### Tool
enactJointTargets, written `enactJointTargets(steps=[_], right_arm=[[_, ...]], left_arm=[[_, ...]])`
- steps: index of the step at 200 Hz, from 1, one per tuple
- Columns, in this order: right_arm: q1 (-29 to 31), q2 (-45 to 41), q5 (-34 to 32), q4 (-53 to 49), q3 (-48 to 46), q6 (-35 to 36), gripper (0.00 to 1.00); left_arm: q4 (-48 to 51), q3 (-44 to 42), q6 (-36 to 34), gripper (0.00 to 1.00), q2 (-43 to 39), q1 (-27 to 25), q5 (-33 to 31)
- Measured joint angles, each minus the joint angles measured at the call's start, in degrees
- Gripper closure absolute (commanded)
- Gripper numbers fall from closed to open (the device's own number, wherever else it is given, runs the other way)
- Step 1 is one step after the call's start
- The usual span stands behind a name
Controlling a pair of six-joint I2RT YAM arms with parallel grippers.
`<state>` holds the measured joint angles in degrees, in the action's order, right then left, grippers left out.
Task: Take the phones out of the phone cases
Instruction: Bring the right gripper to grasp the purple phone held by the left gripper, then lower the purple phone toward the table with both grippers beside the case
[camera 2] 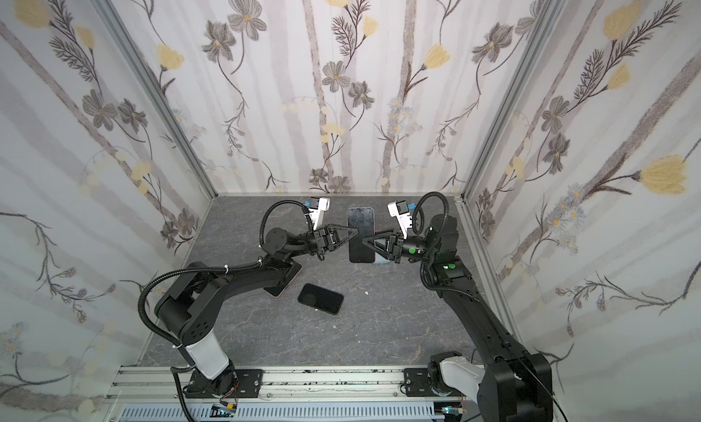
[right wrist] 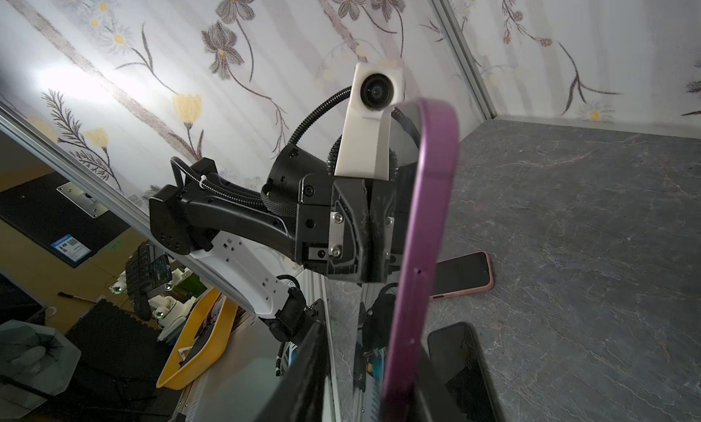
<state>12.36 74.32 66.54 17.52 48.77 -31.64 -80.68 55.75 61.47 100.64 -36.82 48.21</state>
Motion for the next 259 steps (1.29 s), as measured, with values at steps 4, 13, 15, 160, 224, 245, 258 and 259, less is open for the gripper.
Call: enactJointTargets(steps=[4, 13, 15, 160, 224, 245, 258, 259], right_arm=[[0.00, 0.00, -0.02, -0.04, 0.07, 0.00, 0.75], [0.02, -0.04, -0.04, -0.17, 0.22, -0.02, 0.79], [0.04, -0.07, -0.07, -0.15, 0.24, 0.00, 0.80], [-0.09, -3.45, -1.64, -2.12, 0.31, -1.81, 1.00], [-3.28, -5.86, -9.46, -12.57, 0.63, 3.74, 1.00], [-3.43, -4.90, -14.71, -20.70, 2.08, 7.76, 1.00], [-3.43, -3.80, -17.84, -25.14, 2.34, 9.60, 1.00], [-3.43, -3.80, -17.84, -25.14, 2.34, 9.60, 1.00]], left_arm=[[-0.13, -0.04, 0.00, 1.00, 0.00, 0.00, 0.00], [-0.52, -0.07, 0.02, 1.00, -0.02, -0.07, 0.02], [-0.59, -0.07, 0.04, 1.00, -0.04, -0.09, 0.02], [0.57, -1.53, -2.99, 0.37, -2.03, 0.26, -0.46], [17.46, -2.43, -15.50, 0.00, -8.46, 2.27, -4.79], [26.43, -2.69, -21.57, 0.00, -10.45, 2.80, -8.20], [31.63, -2.99, -25.27, 0.00, -11.43, 2.84, -10.86], [31.63, -2.99, -25.27, 0.00, -11.43, 2.84, -10.86]])
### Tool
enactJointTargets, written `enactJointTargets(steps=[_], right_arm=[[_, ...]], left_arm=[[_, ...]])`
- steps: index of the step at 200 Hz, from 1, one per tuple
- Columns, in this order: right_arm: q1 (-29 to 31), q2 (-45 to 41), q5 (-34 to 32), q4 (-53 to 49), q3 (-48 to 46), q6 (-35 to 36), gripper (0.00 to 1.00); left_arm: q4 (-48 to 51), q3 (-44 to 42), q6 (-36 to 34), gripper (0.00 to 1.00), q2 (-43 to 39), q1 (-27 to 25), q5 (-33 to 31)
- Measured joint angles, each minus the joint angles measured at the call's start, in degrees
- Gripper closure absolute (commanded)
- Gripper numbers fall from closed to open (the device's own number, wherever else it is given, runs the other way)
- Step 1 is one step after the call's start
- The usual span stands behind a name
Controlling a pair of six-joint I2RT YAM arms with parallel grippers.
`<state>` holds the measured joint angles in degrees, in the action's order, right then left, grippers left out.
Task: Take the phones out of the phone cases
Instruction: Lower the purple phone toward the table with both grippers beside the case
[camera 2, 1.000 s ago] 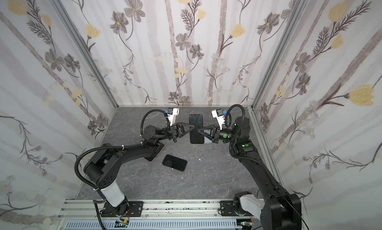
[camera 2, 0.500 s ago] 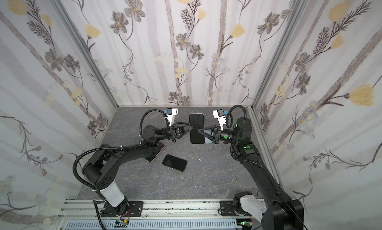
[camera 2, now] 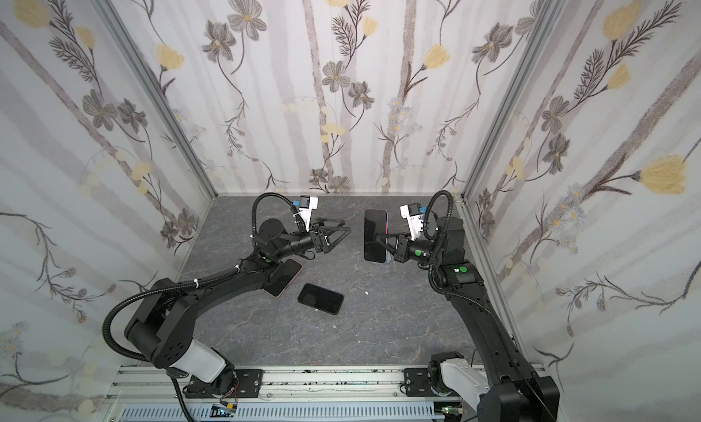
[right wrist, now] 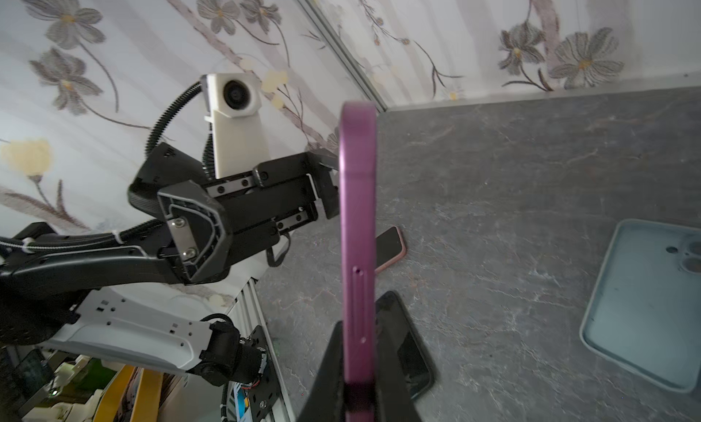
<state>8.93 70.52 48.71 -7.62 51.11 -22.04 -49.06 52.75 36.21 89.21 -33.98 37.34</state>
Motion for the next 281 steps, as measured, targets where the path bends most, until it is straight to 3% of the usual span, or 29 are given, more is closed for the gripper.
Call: enactJointTargets(steps=[53, 118, 146, 187, 224, 275, 281], right_arm=[[0.00, 9.66, -7.34, -13.20, -0.02, 3.37, 1.00], [-0.37, 21.53, -11.65, -18.58, 0.00, 5.90, 1.00], [-0.76, 25.11, -13.16, -18.99, -0.02, 6.27, 1.00], [-1.42, 27.93, -13.49, -19.06, -0.11, 6.75, 1.00], [-1.79, 29.46, -13.20, -17.86, -1.20, 7.19, 1.00], [-2.40, 31.91, -9.81, -14.45, -2.82, 7.56, 1.00], [-2.51, 32.13, -9.44, -14.19, -2.86, 7.58, 1.00]], left_arm=[[16.44, -1.88, -10.80, 0.02, 0.55, -2.54, -9.31], [21.88, 1.29, -13.07, 0.06, 9.05, -6.88, -13.31], [22.97, 2.82, -13.31, 0.18, 12.81, -8.24, -14.88], [24.90, 4.48, -13.00, 0.46, 16.61, -10.08, -16.79], [25.73, 5.84, -9.77, 0.71, 18.97, -11.80, -17.44], [28.35, 8.17, -4.63, 1.00, 21.86, -14.40, -18.75], [28.55, 8.35, -4.44, 1.00, 22.08, -14.58, -18.97]])
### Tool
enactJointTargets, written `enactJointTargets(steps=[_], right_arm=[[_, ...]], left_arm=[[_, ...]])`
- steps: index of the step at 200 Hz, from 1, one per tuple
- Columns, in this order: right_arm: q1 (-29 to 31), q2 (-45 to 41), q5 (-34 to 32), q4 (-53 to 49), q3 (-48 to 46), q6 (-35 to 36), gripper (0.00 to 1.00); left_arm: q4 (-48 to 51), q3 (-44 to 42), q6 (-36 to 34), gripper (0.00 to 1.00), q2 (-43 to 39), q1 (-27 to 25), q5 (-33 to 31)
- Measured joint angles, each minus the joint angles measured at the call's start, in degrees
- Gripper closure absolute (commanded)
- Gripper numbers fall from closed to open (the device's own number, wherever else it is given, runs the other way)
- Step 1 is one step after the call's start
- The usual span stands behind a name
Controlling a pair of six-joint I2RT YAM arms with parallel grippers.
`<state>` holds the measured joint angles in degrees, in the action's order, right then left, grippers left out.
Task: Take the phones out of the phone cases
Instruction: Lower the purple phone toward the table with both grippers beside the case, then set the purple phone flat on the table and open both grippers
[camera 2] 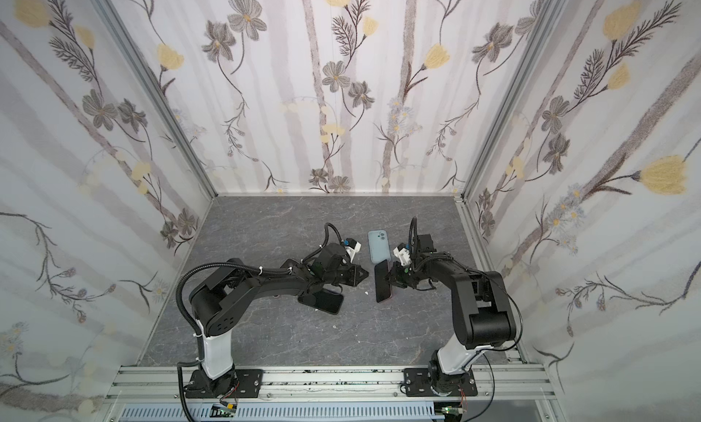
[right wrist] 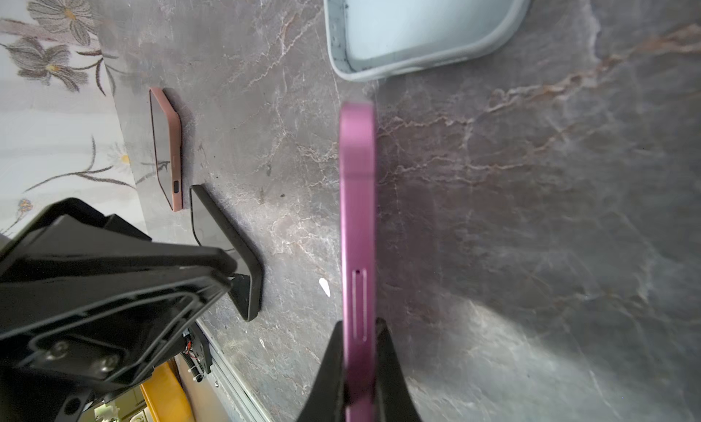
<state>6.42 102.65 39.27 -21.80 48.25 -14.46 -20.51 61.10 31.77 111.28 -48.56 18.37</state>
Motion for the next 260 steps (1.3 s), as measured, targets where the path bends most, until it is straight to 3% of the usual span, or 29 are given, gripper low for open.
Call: enactJointTargets(steps=[188, 232, 260], right_arm=[[-1.33, 1.16, 4.42, 4.31, -2.51, 0.17, 0.96], [-1.42, 1.90, 5.40, 4.96, -2.51, 0.17, 0.90], [-1.44, 2.05, 4.94, 5.09, -2.54, 0.17, 0.80]], left_arm=[[6.19, 6.93, 3.74, 1.00, 8.70, -2.34, -3.72], [5.73, 7.67, 3.74, 1.00, 9.53, -2.45, -3.58], [5.51, 7.65, 3.76, 1.00, 9.53, -2.47, -3.65]])
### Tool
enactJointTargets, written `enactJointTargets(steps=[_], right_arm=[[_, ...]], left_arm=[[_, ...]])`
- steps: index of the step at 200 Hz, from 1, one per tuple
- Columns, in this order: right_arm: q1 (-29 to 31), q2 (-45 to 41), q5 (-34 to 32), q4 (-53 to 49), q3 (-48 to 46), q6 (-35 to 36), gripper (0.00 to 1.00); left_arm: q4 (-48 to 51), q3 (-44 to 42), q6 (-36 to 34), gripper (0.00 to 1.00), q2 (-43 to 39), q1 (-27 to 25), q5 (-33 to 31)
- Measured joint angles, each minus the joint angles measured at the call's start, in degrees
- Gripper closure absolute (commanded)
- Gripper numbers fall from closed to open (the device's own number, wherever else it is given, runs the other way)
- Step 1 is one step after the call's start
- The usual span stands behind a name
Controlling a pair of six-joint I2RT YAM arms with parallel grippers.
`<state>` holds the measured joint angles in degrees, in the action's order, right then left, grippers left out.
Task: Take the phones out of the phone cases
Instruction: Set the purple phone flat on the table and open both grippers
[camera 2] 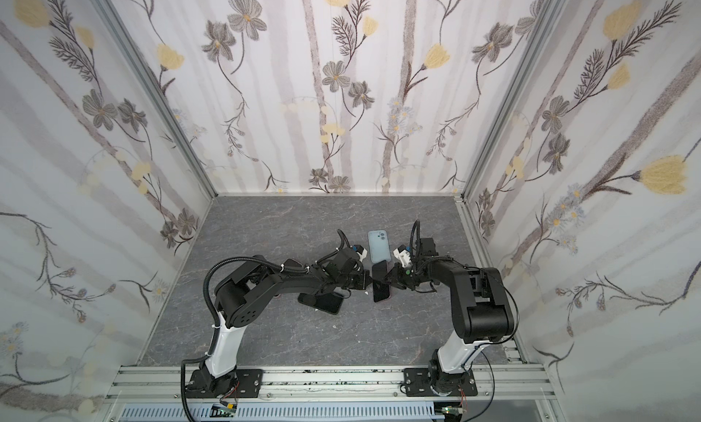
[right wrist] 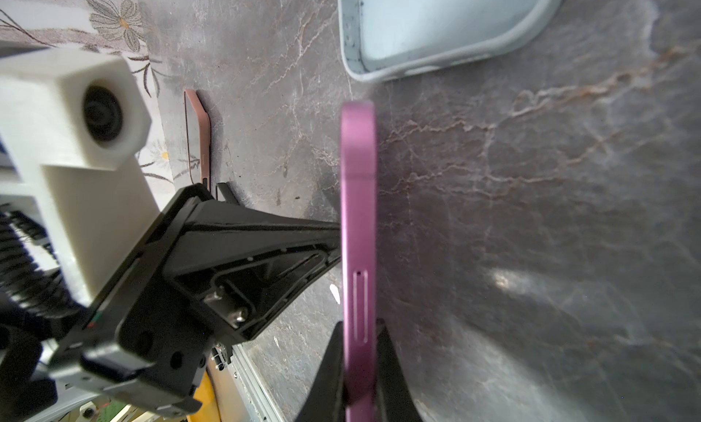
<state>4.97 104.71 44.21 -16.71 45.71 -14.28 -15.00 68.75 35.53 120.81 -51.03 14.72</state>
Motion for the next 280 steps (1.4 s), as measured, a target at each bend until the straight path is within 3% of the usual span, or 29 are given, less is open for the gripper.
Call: enactJointTargets(steps=[46, 77, 170, 280], right_arm=[[0.07, 0.59, -2.84, -0.39, -0.13, 0.00, 0.62], [0.11, 0.83, -4.68, -0.72, 0.31, 0.00, 0.56], [0.13, 0.85, -6.10, 0.07, 0.61, 0.02, 0.52], [0.26, -10.82, -22.56, -0.76, -0.70, -2.19, 0.43]], left_arm=[[-1.44, -0.87, 0.42, 1.00, -0.02, -0.15, 0.09], [-1.92, -1.73, 0.74, 1.00, -0.48, -0.17, 0.13], [-1.64, -3.41, 1.16, 1.00, -1.88, -0.48, 0.11], [0.28, -3.80, 1.27, 1.00, -3.21, -1.09, 0.13]])
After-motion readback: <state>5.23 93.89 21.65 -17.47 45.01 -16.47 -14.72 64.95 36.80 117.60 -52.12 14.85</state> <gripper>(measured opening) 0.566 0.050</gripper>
